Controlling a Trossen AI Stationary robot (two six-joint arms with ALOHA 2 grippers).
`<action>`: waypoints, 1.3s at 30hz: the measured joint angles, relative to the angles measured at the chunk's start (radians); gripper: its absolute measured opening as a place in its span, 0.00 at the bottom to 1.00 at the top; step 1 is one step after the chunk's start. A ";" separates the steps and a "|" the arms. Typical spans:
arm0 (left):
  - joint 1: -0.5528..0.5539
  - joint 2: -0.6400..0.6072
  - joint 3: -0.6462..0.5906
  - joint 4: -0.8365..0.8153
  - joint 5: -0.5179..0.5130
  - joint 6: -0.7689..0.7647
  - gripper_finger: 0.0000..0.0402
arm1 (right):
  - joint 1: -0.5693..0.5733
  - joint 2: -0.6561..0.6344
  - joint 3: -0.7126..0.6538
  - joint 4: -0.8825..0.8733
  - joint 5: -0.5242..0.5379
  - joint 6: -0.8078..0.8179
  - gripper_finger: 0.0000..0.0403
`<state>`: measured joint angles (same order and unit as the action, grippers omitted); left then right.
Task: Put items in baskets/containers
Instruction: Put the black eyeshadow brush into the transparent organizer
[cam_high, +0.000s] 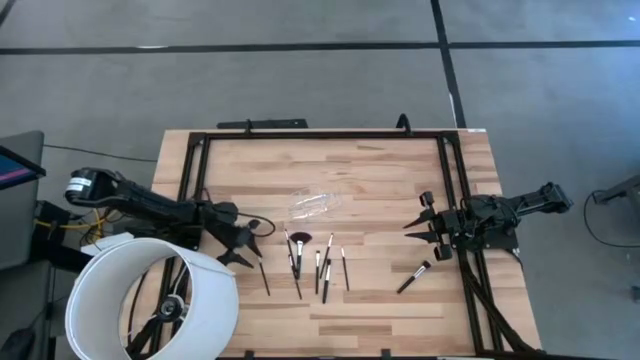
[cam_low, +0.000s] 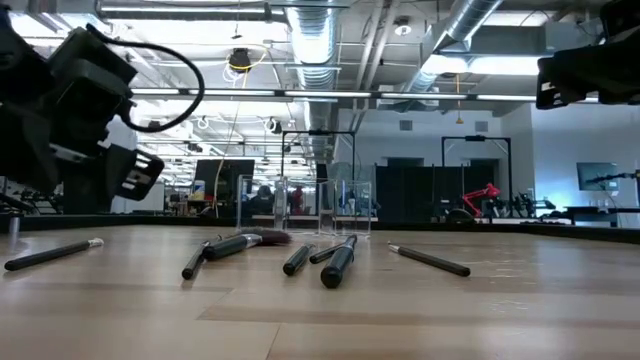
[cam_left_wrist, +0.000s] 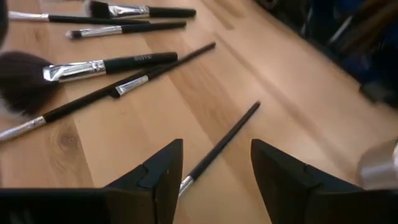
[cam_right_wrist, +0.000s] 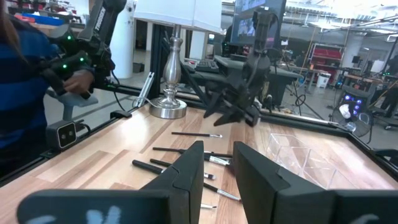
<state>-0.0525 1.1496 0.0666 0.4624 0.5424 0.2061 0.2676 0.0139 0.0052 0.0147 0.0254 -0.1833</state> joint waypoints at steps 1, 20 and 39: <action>0.000 0.021 0.000 0.016 -0.001 0.021 0.46 | 0.000 0.000 0.000 0.000 0.000 0.000 0.20; 0.003 0.402 0.089 0.171 -0.007 0.053 0.45 | 0.000 0.000 0.000 0.001 0.000 0.022 0.20; 0.042 0.439 0.045 0.238 -0.049 0.040 0.15 | -0.002 -0.001 0.005 0.256 0.152 0.086 0.20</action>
<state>-0.0105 1.5890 0.1118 0.7002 0.4931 0.2462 0.2661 0.0129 0.0100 0.2708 0.1777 -0.0968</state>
